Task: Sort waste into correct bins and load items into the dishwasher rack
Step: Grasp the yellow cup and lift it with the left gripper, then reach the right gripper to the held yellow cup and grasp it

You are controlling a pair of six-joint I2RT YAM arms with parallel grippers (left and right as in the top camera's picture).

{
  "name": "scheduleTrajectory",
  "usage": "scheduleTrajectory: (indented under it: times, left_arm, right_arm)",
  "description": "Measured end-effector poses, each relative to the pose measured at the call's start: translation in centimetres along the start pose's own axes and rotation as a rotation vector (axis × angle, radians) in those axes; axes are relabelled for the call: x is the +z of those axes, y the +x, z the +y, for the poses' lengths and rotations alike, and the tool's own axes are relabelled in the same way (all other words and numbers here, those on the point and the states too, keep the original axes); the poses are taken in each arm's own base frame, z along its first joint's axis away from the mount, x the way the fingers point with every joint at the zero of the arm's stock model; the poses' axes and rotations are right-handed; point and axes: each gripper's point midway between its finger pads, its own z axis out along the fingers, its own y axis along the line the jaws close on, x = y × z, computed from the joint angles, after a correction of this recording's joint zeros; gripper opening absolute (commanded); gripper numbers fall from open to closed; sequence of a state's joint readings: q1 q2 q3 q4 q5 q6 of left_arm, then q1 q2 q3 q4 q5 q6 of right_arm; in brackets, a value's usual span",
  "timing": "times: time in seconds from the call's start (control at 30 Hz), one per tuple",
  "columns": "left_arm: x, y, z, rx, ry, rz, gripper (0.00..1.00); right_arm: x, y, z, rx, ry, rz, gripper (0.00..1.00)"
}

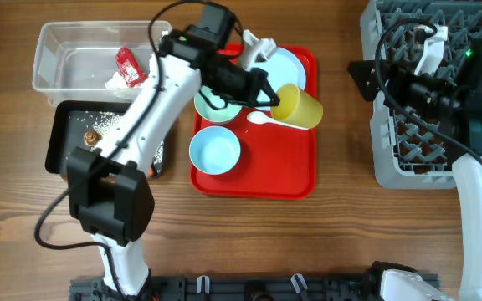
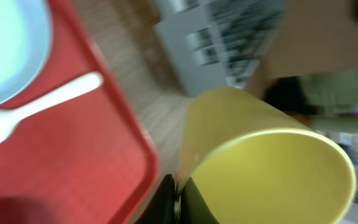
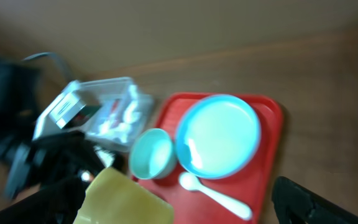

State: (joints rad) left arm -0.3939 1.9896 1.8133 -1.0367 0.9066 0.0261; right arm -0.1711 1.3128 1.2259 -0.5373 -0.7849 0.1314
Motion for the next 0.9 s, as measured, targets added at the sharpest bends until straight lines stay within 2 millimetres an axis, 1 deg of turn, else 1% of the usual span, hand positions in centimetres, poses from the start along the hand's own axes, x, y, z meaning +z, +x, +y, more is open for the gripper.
scheduleTrajectory:
  times: [0.1,0.3,0.37,0.43,0.5,0.6,0.77,0.9]
  left_arm:
    - [-2.0,-0.7,-0.4,0.021,0.108,-0.043,0.04]
    - [-7.3,-2.4,-0.4,0.114,0.288,-0.183,0.04]
    - [-8.8,-2.6,-0.6,0.145,0.338,-0.222,0.04]
    - [-9.7,-2.8,-1.0,0.174,0.384,-0.248,0.04]
    - [-10.0,-2.8,-1.6,0.203,0.420,-0.261,0.04]
    - [-9.9,-2.9,-2.4,0.240,0.450,-0.265,0.04]
    - [-9.1,-2.9,-3.6,0.300,0.482,-0.257,0.04]
    - [-8.5,-2.7,-4.2,0.310,0.492,-0.242,0.04]
  right_arm:
    - [-0.2,-0.7,1.9,-0.083,-0.114,-0.022,1.00]
    - [-1.5,-1.0,6.5,-0.259,-0.389,-0.054,1.00]
    - [-1.7,-1.0,7.4,-0.297,-0.468,-0.060,1.00]
    - [-1.4,-0.7,7.6,-0.303,-0.526,-0.052,1.00]
    - [-0.6,-0.3,7.6,-0.300,-0.583,-0.034,1.00]
    - [1.2,0.7,8.0,-0.298,-0.679,0.001,1.00]
    - [3.7,2.5,10.2,-0.335,-0.812,0.050,1.00]
    - [4.4,2.7,11.5,-0.371,-0.847,0.053,1.00]
